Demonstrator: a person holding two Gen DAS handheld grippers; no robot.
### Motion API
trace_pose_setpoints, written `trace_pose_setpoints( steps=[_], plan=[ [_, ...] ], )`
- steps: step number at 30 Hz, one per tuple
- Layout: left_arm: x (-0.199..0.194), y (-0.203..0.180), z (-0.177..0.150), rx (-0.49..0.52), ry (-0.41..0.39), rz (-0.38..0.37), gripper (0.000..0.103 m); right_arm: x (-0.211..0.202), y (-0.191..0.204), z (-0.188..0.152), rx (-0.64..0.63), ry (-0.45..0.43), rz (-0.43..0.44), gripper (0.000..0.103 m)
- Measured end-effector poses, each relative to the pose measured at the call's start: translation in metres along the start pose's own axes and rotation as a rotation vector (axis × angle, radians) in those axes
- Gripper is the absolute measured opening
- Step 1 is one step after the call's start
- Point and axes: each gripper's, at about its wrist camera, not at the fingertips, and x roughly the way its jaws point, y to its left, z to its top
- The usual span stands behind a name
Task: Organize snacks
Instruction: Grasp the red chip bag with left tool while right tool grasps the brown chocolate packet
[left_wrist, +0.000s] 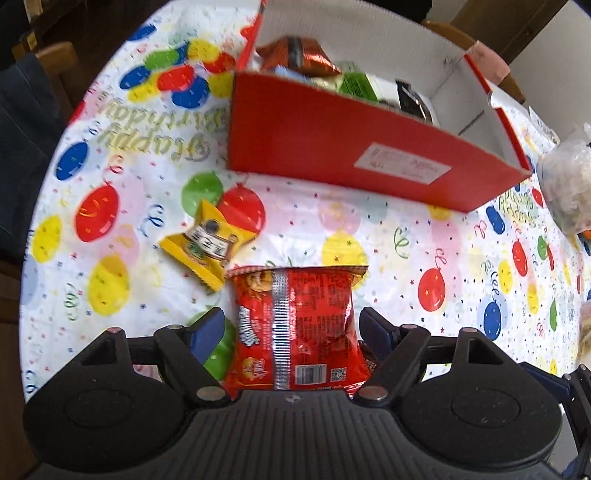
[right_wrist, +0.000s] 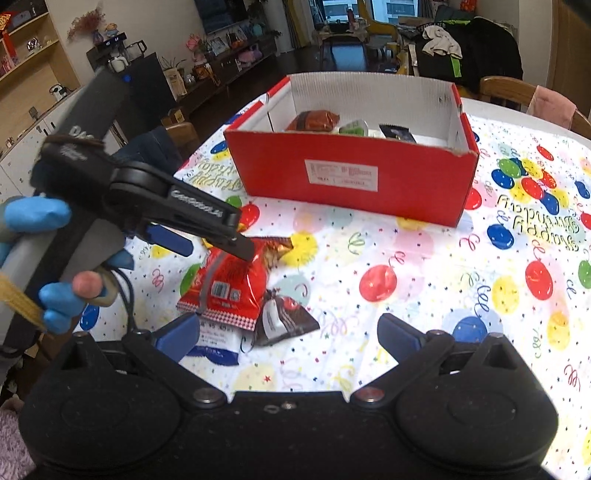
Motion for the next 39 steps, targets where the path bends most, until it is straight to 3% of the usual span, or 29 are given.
trace_pose_setpoints(
  steps=[14, 21, 27, 32, 39],
  plan=[
    [0.026, -0.004, 0.0, -0.019, 0.034, 0.006, 0.08, 0.018, -0.006, -0.005, -0.01, 0.066, -0.009, 0.102],
    [0.024, -0.001, 0.0, -0.05, 0.014, -0.024, 0.071, 0.035, -0.002, -0.001, -0.059, 0.094, -0.01, 0.1],
    [0.019, 0.004, 0.0, -0.079, 0.006, -0.037, 0.067, 0.058, 0.003, 0.001, -0.14, 0.129, -0.011, 0.091],
    [0.013, 0.015, -0.002, -0.115, -0.002, -0.053, 0.067, 0.078, 0.003, 0.005, -0.185, 0.159, -0.023, 0.077],
    [0.004, 0.028, -0.004, -0.158, -0.01, -0.061, 0.067, 0.094, 0.011, 0.007, -0.226, 0.166, 0.001, 0.067]
  ],
)
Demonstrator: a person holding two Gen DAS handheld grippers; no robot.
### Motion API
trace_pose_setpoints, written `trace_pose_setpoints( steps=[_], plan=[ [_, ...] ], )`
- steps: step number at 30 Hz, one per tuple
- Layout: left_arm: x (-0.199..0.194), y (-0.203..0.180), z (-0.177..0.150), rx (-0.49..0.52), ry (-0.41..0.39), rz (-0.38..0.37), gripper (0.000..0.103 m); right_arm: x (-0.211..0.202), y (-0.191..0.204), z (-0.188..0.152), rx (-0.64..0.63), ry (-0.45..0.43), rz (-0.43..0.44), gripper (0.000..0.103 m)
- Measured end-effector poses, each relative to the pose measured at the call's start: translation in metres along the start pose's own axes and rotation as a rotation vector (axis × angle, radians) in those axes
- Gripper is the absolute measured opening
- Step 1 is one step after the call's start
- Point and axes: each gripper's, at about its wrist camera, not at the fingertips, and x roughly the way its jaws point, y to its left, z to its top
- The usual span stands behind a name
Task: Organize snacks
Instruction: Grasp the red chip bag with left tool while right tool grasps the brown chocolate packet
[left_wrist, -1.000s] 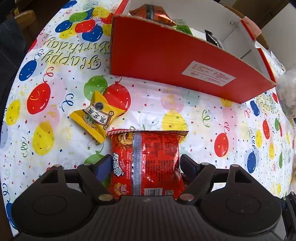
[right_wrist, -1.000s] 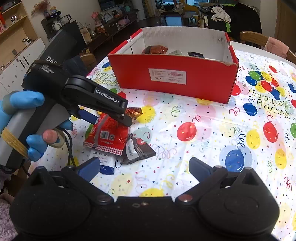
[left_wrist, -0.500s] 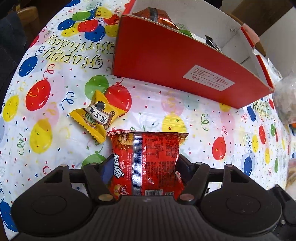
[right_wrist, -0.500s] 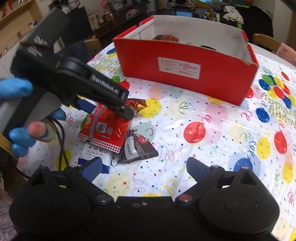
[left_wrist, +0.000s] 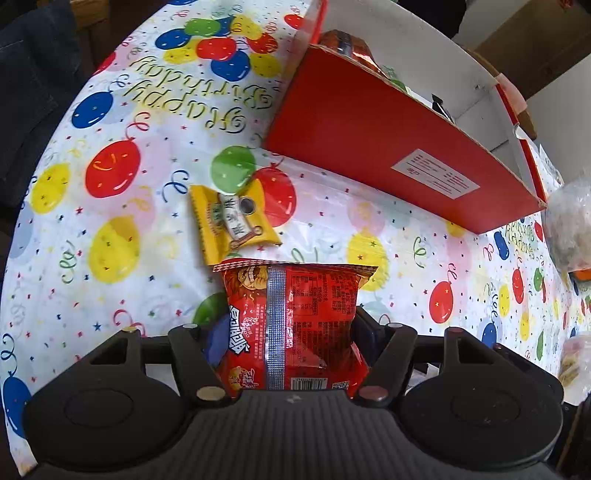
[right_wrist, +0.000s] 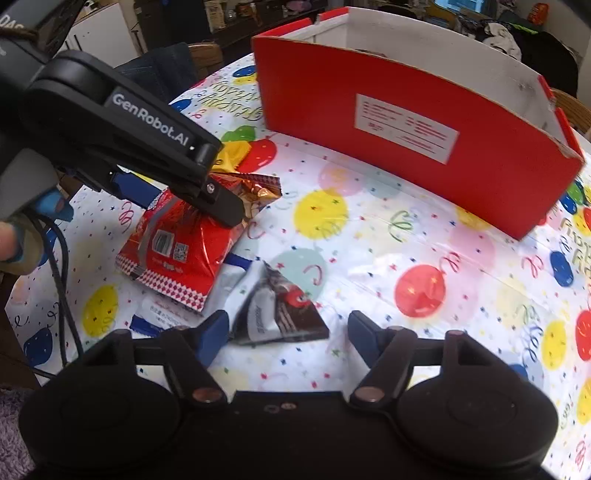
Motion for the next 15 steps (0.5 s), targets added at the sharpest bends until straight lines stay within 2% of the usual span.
trace_pose_setpoints(
  steps=[2, 15],
  plan=[
    [-0.002, 0.0, 0.0, -0.003, -0.002, 0.0, 0.067, 0.002, 0.002, 0.002, -0.006, 0.003, 0.011, 0.06],
    [-0.013, -0.007, -0.002, 0.027, -0.016, -0.003, 0.067, 0.001, 0.001, 0.001, 0.013, -0.005, 0.023, 0.053]
  ],
)
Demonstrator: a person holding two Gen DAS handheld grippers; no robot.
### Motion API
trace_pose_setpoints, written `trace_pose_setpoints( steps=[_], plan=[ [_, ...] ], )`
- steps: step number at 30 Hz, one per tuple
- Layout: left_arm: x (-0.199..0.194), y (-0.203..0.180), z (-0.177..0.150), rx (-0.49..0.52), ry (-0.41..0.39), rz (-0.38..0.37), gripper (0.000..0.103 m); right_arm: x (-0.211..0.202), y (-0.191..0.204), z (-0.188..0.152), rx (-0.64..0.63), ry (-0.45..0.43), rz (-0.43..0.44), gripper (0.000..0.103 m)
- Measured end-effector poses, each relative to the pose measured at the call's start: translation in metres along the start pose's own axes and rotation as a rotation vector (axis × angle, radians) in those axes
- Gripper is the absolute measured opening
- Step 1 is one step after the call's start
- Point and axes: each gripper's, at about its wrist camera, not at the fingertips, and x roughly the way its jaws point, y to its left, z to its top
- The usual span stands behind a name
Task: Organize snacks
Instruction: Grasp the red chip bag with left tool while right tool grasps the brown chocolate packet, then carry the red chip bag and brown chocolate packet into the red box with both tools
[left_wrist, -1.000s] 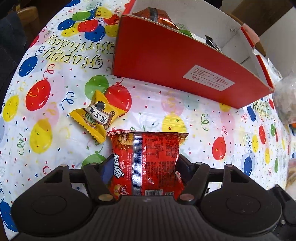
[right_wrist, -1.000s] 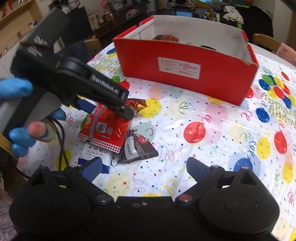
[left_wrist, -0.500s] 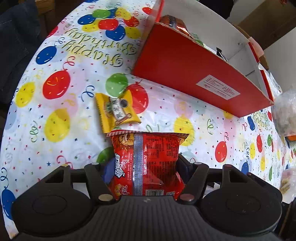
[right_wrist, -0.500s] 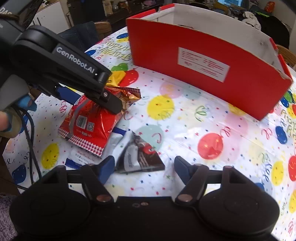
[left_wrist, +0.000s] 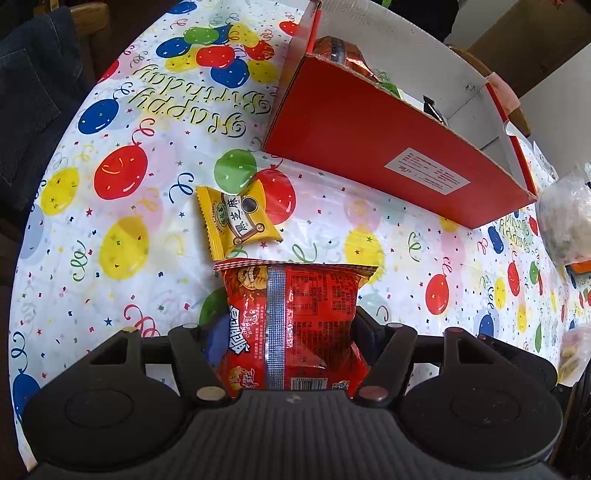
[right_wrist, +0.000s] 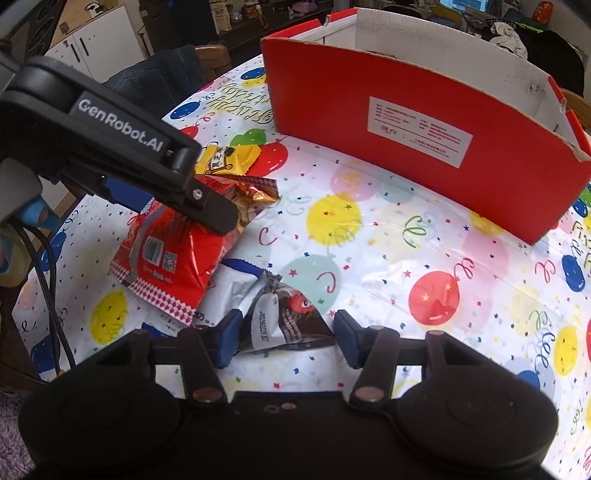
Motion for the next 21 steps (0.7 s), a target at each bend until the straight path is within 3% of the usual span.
trace_pose_setpoints(
  steps=[10, 21],
  plan=[
    [-0.023, -0.004, 0.0, 0.022, -0.05, -0.024, 0.067, -0.026, -0.012, 0.001, 0.116, -0.054, -0.009, 0.052],
    [-0.061, -0.02, 0.003, 0.088, -0.146, -0.038, 0.067, -0.081, -0.02, 0.015, 0.216, -0.193, -0.042, 0.052]
  ],
)
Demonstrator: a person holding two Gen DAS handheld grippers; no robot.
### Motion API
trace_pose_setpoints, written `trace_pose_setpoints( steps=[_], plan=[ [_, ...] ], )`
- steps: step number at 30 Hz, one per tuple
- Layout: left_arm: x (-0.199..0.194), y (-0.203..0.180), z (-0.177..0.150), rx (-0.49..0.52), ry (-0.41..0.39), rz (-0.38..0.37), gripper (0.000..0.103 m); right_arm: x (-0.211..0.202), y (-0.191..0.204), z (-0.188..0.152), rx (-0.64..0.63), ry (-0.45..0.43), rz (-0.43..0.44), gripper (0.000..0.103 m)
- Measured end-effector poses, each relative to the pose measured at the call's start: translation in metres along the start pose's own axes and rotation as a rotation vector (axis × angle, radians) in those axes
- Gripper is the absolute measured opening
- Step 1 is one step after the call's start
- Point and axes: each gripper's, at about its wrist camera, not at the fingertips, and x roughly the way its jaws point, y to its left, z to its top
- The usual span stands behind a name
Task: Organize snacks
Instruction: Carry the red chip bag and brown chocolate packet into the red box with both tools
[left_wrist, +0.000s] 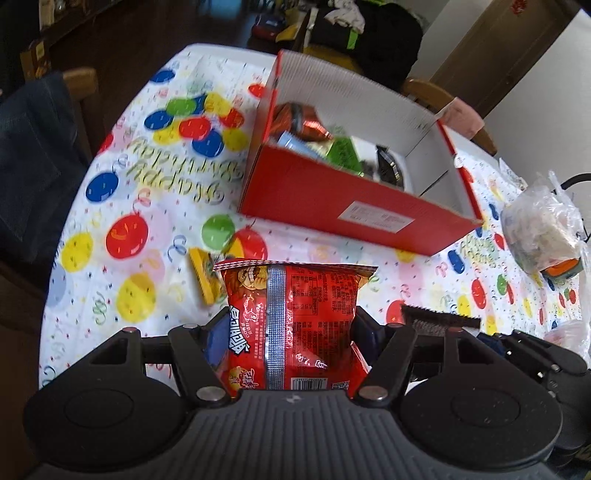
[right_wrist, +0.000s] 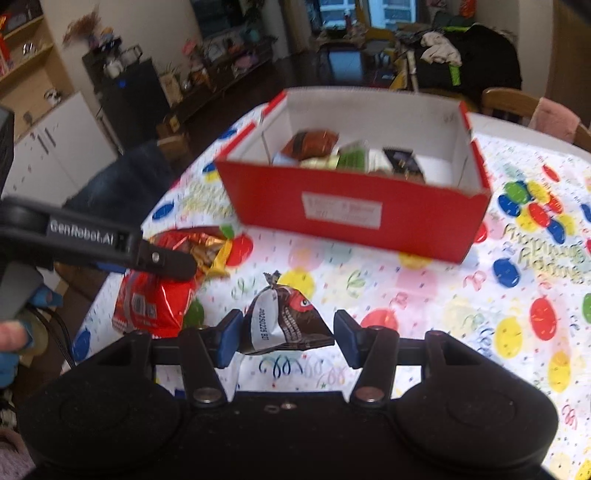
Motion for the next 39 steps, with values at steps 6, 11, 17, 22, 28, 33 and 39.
trace_pose_setpoints(
  steps=[6, 11, 17, 22, 28, 33, 39],
  plan=[
    [-0.018, -0.014, 0.013, 0.041, -0.053, -0.022, 0.067, -0.024, -0.002, 0.018, 0.025, -0.068, -0.032, 0.052],
    [-0.032, -0.025, 0.028, 0.071, -0.097, -0.03, 0.067, -0.041, -0.005, 0.034, 0.029, -0.124, -0.055, 0.052],
    [-0.044, -0.037, 0.048, 0.102, -0.145, -0.028, 0.067, -0.052, -0.014, 0.056, 0.016, -0.176, -0.08, 0.052],
    [-0.044, -0.042, 0.067, 0.125, -0.17, -0.01, 0.067, -0.054, -0.022, 0.075, 0.008, -0.206, -0.106, 0.053],
    [-0.035, -0.047, 0.088, 0.122, -0.174, 0.022, 0.067, -0.043, -0.039, 0.092, 0.021, -0.195, -0.13, 0.053],
    [-0.026, -0.056, 0.107, 0.139, -0.187, 0.048, 0.067, -0.032, -0.055, 0.106, 0.044, -0.188, -0.138, 0.053],
    [-0.012, -0.064, 0.134, 0.133, -0.194, 0.07, 0.067, -0.014, -0.069, 0.12, 0.039, -0.159, -0.152, 0.053]
  ],
)
